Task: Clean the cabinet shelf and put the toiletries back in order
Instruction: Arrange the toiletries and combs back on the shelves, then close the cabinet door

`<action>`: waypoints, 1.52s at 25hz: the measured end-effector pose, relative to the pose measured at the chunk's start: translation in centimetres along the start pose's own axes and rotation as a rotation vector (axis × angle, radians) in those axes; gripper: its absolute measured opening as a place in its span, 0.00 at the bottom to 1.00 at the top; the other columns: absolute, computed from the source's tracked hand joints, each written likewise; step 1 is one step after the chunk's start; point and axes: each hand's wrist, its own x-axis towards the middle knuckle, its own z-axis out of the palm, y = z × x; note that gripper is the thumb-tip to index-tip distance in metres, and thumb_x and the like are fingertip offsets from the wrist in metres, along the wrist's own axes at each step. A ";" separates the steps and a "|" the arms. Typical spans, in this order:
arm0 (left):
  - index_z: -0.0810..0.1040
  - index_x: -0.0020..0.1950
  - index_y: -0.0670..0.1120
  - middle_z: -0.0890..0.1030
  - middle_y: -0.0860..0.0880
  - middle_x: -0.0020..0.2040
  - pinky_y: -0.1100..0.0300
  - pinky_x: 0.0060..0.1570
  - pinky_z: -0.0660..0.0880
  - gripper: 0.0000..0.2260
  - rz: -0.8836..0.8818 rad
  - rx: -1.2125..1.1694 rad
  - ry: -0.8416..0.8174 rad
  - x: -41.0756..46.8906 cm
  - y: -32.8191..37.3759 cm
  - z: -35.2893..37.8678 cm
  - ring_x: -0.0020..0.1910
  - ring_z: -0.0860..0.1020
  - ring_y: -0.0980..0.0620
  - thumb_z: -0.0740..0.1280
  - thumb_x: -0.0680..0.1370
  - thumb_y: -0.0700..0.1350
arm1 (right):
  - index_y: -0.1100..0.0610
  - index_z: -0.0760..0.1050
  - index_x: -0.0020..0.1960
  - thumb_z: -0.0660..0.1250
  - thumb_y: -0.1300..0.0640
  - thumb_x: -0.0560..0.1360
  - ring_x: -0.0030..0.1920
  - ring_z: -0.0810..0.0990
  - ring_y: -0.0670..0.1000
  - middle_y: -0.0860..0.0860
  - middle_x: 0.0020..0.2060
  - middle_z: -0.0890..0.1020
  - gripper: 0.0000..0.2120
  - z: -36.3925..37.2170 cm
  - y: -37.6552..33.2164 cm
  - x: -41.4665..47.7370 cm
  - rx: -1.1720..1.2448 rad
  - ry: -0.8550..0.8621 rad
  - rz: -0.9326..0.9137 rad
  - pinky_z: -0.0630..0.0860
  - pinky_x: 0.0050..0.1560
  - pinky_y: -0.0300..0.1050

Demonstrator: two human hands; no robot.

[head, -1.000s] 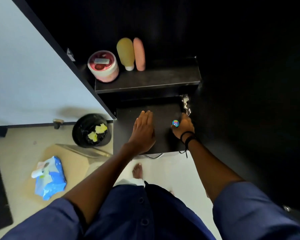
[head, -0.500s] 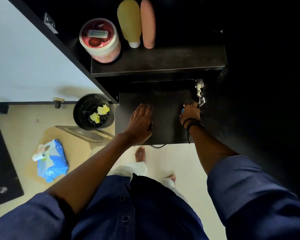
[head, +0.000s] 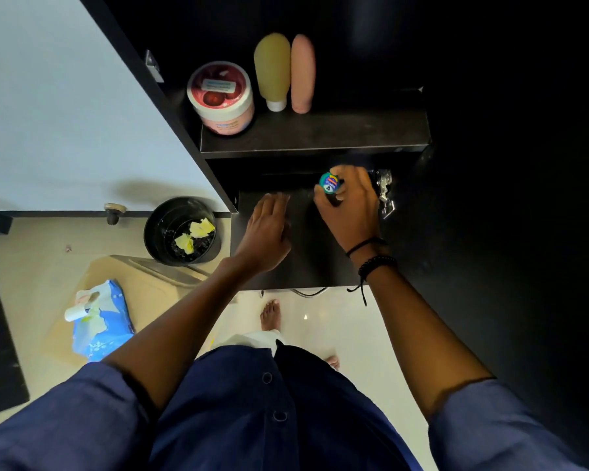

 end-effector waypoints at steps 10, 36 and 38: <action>0.63 0.72 0.39 0.66 0.38 0.70 0.46 0.71 0.60 0.23 0.056 -0.046 0.078 0.3 0.4 -2.3 0.72 0.61 0.40 0.60 0.78 0.40 | 0.58 0.77 0.58 0.73 0.54 0.71 0.50 0.80 0.57 0.57 0.54 0.77 0.17 -1.9 -5.0 7.5 -0.134 -0.053 0.069 0.76 0.52 0.47; 0.58 0.75 0.43 0.61 0.43 0.75 0.46 0.73 0.59 0.27 0.383 -0.112 -0.051 -14.5 8.8 -1.3 0.76 0.55 0.45 0.61 0.79 0.51 | 0.60 0.69 0.63 0.71 0.49 0.71 0.50 0.78 0.56 0.55 0.57 0.77 0.26 -8.1 0.4 -21.4 0.417 0.274 1.169 0.79 0.56 0.54; 0.56 0.76 0.44 0.58 0.45 0.76 0.47 0.74 0.57 0.28 0.398 -0.103 -0.094 -17.3 9.7 -0.8 0.77 0.52 0.46 0.61 0.80 0.52 | 0.61 0.70 0.63 0.72 0.50 0.70 0.47 0.77 0.56 0.54 0.56 0.77 0.26 -9.8 1.2 -24.3 0.527 0.395 1.293 0.80 0.52 0.53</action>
